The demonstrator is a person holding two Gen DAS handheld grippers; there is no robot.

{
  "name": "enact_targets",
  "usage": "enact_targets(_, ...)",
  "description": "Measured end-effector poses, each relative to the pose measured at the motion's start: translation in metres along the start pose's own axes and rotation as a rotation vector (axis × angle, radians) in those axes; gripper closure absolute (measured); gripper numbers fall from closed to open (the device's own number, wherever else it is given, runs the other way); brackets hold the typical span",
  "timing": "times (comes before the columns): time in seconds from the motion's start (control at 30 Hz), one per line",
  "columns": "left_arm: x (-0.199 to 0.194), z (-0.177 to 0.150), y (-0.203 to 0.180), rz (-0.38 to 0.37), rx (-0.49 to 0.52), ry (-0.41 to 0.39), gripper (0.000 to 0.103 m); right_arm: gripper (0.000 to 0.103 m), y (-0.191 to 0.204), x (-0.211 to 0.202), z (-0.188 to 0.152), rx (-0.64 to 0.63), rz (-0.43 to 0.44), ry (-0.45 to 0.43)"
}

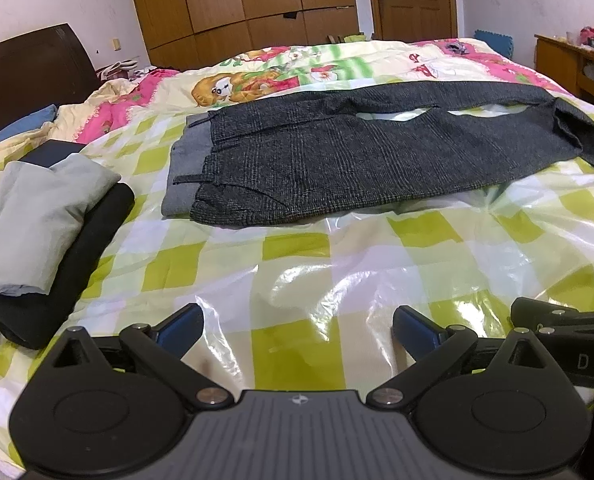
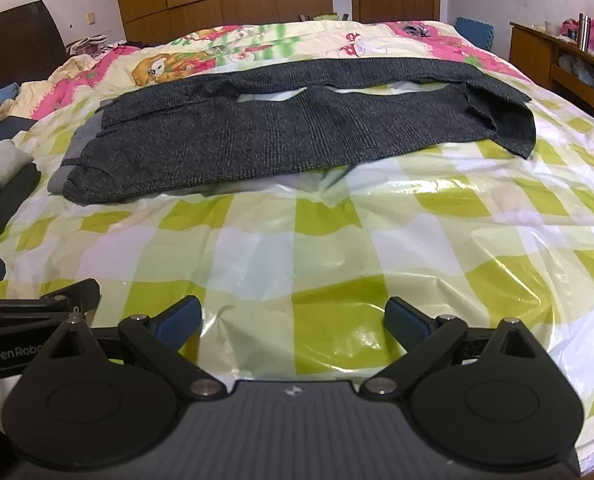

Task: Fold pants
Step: 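Grasp the trouser waistband with the left gripper while the right gripper grasps it too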

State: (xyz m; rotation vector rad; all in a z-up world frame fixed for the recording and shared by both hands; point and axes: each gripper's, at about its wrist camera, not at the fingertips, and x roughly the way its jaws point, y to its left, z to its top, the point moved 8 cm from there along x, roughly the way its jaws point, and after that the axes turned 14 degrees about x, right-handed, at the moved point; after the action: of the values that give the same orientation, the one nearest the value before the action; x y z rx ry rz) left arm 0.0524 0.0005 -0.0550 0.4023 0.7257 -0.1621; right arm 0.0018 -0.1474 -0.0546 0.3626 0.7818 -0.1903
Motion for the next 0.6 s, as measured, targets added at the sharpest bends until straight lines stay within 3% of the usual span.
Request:
enact_targets(0.3, 0.004, 0.014, 0.016, 0.002, -0.027, -0.035, 0.000, 0.005, 0.015, 0.003, 0.019, -0.025, 0.038, -0.008)
enact_targets(0.47, 0.019, 0.029, 0.050, 0.063, -0.048, -0.060, 0.000, 0.005, 0.029, 0.022, 0.045, -0.016, 0.064, -0.007)
enact_targets(0.6, 0.051, 0.031, 0.088, 0.103, -0.100, -0.025, 0.000, 0.005, 0.044, 0.044, 0.064, -0.007, 0.091, 0.010)
